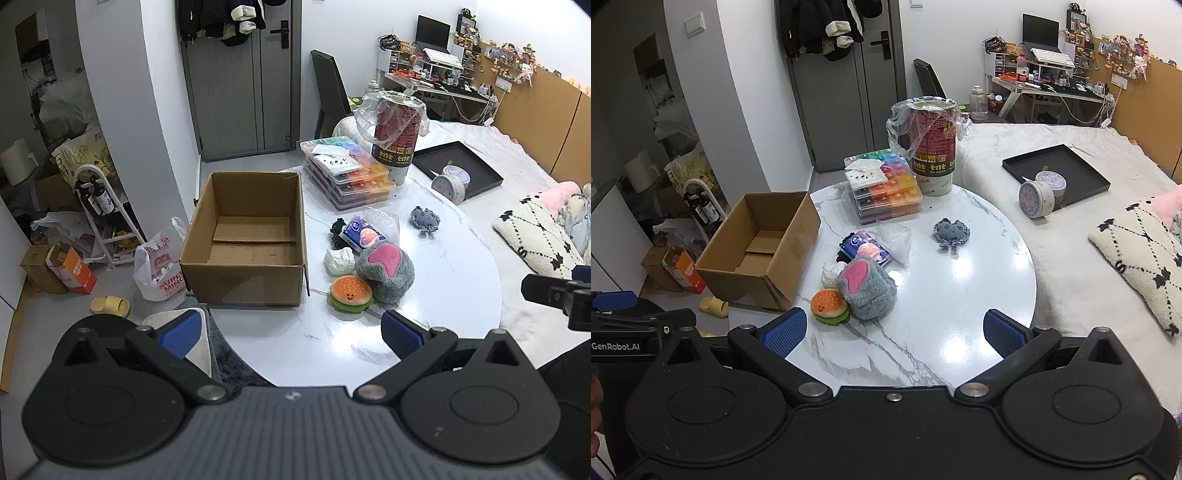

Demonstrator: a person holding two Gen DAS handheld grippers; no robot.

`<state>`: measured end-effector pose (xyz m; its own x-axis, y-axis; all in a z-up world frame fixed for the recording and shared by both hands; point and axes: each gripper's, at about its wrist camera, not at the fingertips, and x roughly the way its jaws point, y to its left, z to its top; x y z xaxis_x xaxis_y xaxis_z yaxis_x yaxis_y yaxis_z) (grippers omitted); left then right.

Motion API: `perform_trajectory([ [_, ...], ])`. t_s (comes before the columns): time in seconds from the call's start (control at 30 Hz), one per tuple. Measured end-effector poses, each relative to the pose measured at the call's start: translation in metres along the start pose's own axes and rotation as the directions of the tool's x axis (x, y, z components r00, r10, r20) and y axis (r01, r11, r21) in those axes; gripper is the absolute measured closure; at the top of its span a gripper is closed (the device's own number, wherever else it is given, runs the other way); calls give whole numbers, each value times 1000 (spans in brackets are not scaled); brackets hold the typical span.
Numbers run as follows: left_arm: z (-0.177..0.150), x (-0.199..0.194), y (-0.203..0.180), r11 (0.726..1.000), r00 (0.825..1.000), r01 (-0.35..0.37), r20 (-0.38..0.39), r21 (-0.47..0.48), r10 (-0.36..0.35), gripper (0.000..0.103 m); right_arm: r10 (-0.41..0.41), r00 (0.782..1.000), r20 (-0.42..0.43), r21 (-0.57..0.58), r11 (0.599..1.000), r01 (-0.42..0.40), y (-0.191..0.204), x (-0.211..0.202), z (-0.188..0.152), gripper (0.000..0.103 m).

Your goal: Organize soft objects

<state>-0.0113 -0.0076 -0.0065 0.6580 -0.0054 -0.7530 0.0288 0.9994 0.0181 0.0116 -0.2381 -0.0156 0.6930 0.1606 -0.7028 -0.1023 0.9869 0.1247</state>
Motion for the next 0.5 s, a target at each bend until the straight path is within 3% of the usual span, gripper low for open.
perform_trajectory([
  [0.5, 10, 26, -7, 1000, 999, 22, -34, 7, -21, 0, 12, 1000, -17, 24, 1000, -12, -13, 17, -1, 0],
])
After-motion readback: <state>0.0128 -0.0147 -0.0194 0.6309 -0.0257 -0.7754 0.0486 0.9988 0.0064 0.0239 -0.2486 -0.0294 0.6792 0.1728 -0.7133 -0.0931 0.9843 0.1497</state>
